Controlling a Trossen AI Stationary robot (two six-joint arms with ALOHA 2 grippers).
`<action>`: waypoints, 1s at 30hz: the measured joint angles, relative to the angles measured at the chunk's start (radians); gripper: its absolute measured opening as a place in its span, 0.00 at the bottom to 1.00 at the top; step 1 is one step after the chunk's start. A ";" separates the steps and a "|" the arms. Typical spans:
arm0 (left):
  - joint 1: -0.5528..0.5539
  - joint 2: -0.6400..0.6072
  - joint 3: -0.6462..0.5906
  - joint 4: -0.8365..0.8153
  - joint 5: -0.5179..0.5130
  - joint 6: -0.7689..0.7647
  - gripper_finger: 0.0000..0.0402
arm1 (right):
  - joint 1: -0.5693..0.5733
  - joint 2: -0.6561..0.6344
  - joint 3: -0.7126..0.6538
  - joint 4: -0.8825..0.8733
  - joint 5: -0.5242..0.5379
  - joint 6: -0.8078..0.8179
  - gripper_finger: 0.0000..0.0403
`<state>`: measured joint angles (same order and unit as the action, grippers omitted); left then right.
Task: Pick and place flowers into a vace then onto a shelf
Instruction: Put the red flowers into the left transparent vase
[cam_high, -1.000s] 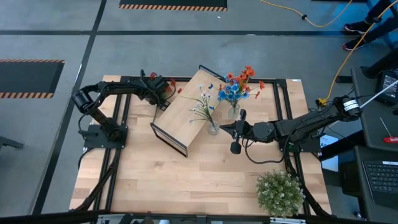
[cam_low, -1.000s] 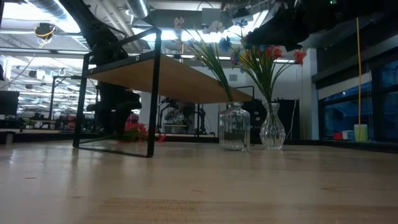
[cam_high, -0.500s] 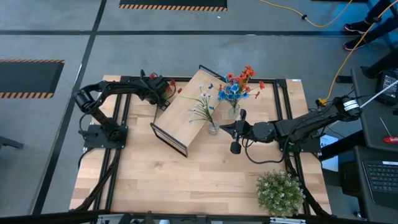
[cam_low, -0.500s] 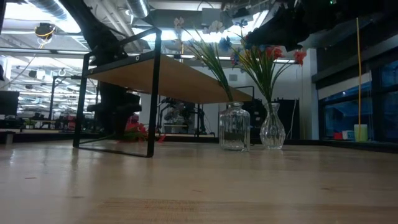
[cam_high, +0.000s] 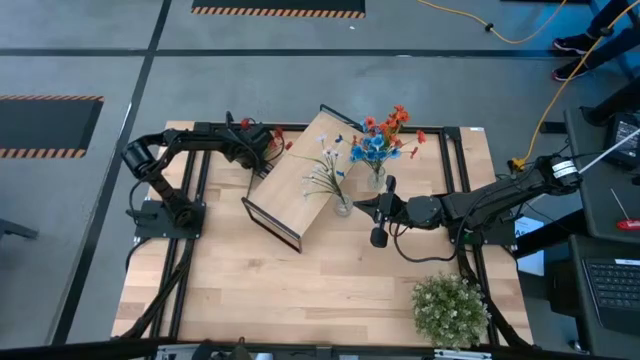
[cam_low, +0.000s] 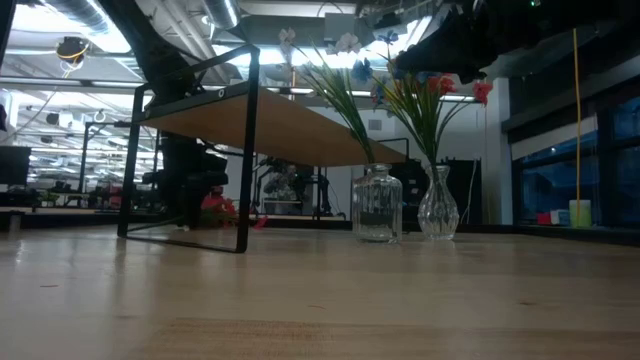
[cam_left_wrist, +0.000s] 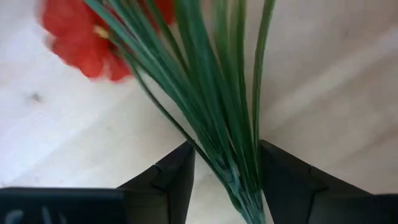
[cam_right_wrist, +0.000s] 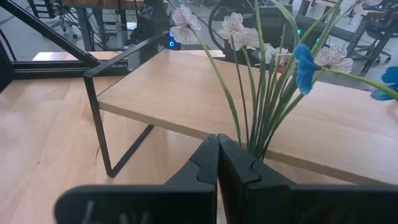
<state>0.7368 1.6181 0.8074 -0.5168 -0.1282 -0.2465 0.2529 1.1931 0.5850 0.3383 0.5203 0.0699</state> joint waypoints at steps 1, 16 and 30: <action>0.001 -0.003 0.000 0.018 -0.007 -0.001 0.39 | 0.000 0.000 0.000 0.000 0.000 0.001 0.01; 0.040 -0.016 0.001 0.018 -0.003 0.022 0.04 | 0.000 0.000 0.000 -0.001 0.000 0.007 0.01; 0.071 -0.383 0.001 -0.072 -0.003 0.043 0.04 | 0.000 0.000 0.000 -0.008 0.000 0.008 0.01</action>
<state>0.8078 1.2350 0.8085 -0.5889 -0.1307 -0.2031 0.2527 1.1927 0.5850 0.3305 0.5201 0.0779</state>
